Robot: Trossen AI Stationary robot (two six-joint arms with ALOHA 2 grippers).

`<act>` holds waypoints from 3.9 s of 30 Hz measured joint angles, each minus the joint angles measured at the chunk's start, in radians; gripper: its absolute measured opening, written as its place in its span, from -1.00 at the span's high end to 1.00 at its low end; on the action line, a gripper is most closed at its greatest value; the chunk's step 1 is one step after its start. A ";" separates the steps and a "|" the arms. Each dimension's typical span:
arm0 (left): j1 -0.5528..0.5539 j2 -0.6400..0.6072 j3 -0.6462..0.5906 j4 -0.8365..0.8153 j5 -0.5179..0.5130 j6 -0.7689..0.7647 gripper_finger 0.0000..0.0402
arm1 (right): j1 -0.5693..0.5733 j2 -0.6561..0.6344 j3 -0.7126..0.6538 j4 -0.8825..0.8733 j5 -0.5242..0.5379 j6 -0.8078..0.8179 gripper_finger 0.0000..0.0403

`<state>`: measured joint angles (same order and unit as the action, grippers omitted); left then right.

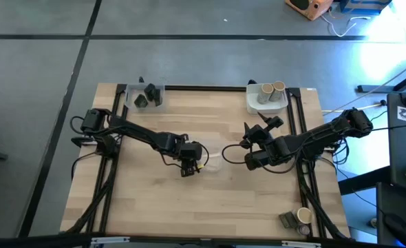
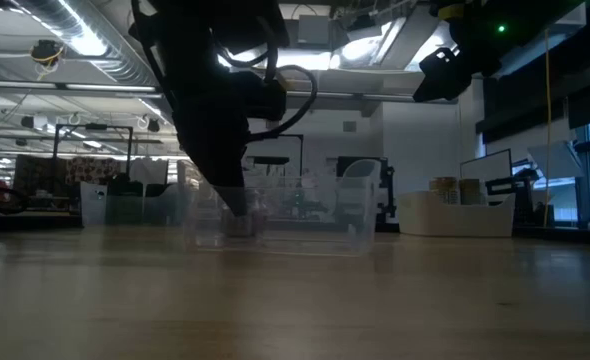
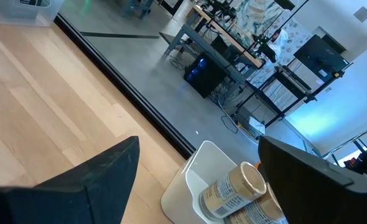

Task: Sort spices by type
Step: Put the brown seasoning bottle into the bottom transparent bin

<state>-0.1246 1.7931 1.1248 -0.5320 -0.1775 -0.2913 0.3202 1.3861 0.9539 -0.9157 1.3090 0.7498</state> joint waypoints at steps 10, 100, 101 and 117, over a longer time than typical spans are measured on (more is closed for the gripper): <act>0.034 -0.006 0.093 -0.148 0.079 0.018 -0.17 | 0.000 0.000 0.000 0.000 -0.003 -0.023 -0.63; 0.029 -0.488 -0.565 0.960 -0.148 0.359 -0.18 | -0.565 0.245 -0.136 -0.490 -1.144 -0.839 -0.63; 0.029 -0.488 -0.565 0.961 -0.149 0.359 -0.18 | -0.565 0.266 -0.136 -0.491 -1.144 -0.840 -0.63; 0.029 -0.488 -0.565 0.959 -0.149 0.352 -0.18 | -0.625 0.464 -0.137 -0.493 -1.118 -0.840 -0.36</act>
<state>-0.0959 1.3048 0.5594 0.4266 -0.3261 0.0608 -0.3047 1.8505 0.8172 -1.4088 0.1909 -0.0898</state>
